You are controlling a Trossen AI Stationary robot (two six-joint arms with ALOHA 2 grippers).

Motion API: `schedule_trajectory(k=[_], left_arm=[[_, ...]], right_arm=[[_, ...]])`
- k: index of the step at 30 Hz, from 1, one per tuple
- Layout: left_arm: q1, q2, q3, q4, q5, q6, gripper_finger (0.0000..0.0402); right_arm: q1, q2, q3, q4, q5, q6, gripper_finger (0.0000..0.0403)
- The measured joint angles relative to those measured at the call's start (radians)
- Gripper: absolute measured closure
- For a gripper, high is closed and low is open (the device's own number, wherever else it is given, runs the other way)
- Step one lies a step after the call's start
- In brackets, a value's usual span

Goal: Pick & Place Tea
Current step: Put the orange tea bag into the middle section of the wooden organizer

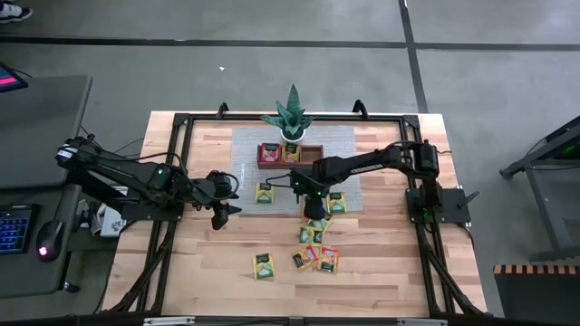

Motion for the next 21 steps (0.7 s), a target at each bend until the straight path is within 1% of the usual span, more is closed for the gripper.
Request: schedule_trajectory(k=[13,15,21], left_arm=[[0.000,0.000,0.000,0.000,0.000,0.000,0.0182],[0.000,0.000,0.000,0.000,0.000,0.000,0.0182],[0.000,0.000,0.000,0.000,0.000,0.000,0.0182]], right_arm=[[0.000,0.001,-0.001,-0.001,0.020,0.015,0.0388],[0.001,0.001,-0.001,-0.001,0.020,0.015,0.0397],[0.001,0.001,0.000,0.001,0.026,0.020,0.0400]])
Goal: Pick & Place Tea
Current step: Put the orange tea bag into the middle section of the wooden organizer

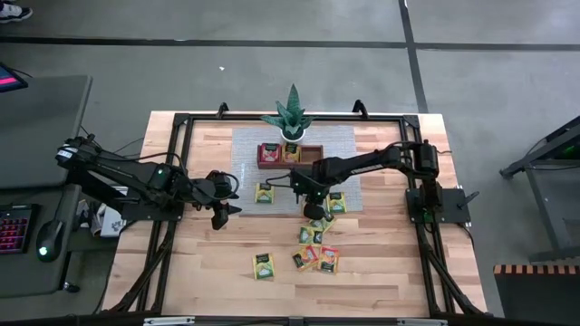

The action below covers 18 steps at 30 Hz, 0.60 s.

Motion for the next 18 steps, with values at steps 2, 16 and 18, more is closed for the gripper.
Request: schedule_trajectory(k=[2,16,18], left_arm=[[0.000,0.000,0.000,0.000,0.000,0.000,0.0182],[0.000,0.000,0.000,-0.001,0.000,0.000,0.0182],[0.000,0.000,0.000,0.000,0.000,0.000,0.0182]], right_arm=[[0.000,0.000,0.000,0.000,0.008,0.011,0.0401],[0.049,-0.083,0.000,0.010,0.159,0.062,0.0402],[0.061,-0.110,0.000,0.012,0.210,0.076,0.0403]])
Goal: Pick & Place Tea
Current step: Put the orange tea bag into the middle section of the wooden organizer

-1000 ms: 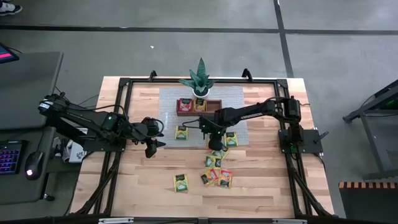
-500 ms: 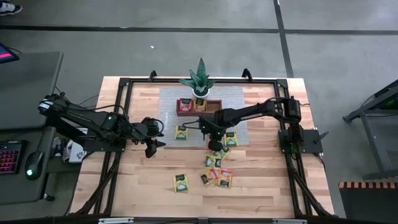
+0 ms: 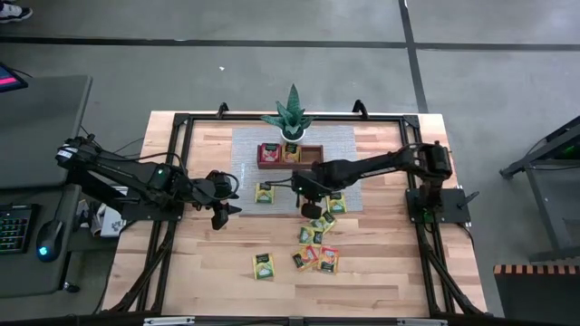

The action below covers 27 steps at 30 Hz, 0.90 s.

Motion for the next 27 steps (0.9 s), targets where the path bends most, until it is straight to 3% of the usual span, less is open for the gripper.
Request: schedule_trajectory(k=[8,18,27], left_arm=[[0.000,0.000,-0.001,0.000,0.000,0.000,0.0182],[0.000,0.000,-0.001,0.000,0.000,0.000,0.0182],[0.000,0.000,-0.001,0.000,0.000,0.000,0.0182]], right_arm=[[0.047,-0.084,0.002,0.047,0.246,0.028,0.0403],[0.091,-0.090,0.002,0.213,0.461,-0.135,0.0403],[0.073,-0.089,0.002,0.274,0.520,-0.325,0.0402]])
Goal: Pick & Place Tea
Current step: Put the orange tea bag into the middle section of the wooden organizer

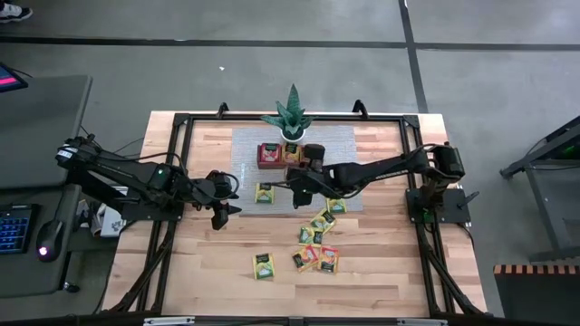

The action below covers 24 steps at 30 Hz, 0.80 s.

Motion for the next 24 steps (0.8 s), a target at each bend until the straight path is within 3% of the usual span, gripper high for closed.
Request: schedule_trajectory(k=[13,24], left_arm=[[0.000,0.000,0.000,0.000,-0.011,-0.014,0.0182],[0.000,0.000,0.000,0.000,-0.028,-0.034,0.0182]], right_arm=[[-0.007,0.074,0.000,0.148,0.126,-0.269,0.0403],[-0.058,0.166,0.000,0.197,0.156,-0.253,0.0403]])
